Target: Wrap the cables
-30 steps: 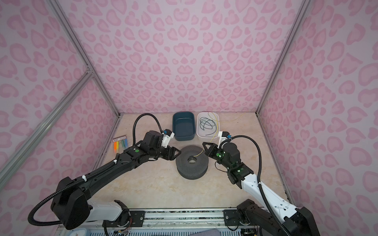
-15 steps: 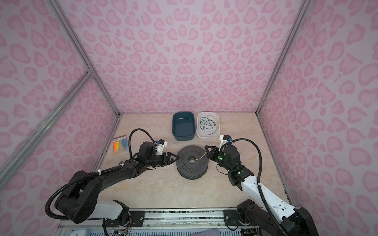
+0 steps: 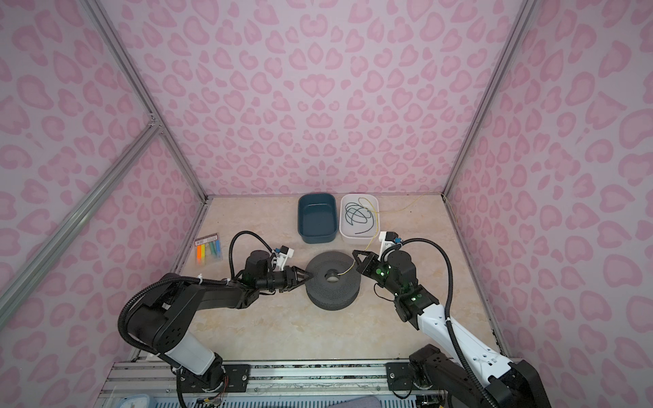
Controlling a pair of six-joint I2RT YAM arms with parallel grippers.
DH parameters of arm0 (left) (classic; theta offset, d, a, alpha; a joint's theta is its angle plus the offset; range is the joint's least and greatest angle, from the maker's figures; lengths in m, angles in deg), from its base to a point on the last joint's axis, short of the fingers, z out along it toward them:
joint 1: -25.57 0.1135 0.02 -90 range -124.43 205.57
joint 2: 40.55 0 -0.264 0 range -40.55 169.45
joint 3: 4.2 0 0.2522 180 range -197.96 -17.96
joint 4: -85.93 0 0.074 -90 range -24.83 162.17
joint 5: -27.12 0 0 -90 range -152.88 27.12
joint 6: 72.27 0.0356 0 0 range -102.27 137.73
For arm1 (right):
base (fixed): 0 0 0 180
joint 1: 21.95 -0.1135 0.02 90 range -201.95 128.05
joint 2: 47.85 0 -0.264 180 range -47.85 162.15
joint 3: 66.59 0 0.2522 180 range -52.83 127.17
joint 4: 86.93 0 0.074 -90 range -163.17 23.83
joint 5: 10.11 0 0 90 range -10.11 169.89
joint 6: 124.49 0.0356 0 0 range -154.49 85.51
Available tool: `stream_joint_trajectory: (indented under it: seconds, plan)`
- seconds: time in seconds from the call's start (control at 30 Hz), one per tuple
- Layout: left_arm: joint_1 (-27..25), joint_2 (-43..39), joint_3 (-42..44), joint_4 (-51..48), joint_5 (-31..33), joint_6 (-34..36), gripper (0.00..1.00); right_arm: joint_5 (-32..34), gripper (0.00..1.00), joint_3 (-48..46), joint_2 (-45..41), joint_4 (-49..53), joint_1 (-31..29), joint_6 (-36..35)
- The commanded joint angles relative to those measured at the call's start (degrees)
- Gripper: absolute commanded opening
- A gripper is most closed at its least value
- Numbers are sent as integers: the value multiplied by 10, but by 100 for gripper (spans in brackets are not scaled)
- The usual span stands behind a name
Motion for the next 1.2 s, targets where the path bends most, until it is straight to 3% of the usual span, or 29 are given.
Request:
stream_joint_trajectory:
  seconds: [0.0, 0.1, 0.2, 0.43, 0.47, 0.63, 0.67, 0.93, 1.17]
  plan:
    - [0, 13, -2, 73, -16, -19, 38, 0, 0, 0, -1, -9, 1, -1]
    - [0, 25, 2, 94, -17, -24, 27, 1, 0, 2, 0, -8, 1, -2]
    - [0, 42, 10, 137, -16, -42, 26, 0, 0, 3, 1, -10, 1, -1]
    - [0, 83, 16, 212, -20, -70, 35, 1, 0, 7, -6, 2, 1, -6]
    - [0, 87, 16, 215, -21, -71, 40, 2, 0, 9, -7, 5, 1, -7]
    - [0, 99, 12, 225, -23, -75, 38, 3, 0, 10, -11, 8, 2, -7]
    - [0, 102, 10, 225, -25, -75, 33, 3, 0, 11, -10, 9, 1, -7]
    - [0, 117, 1, 216, -19, -66, 24, 1, 0, 19, -8, 15, 2, -10]
    - [0, 64, -9, 119, 14, -19, 11, 0, 0, 26, -7, 20, 3, -13]
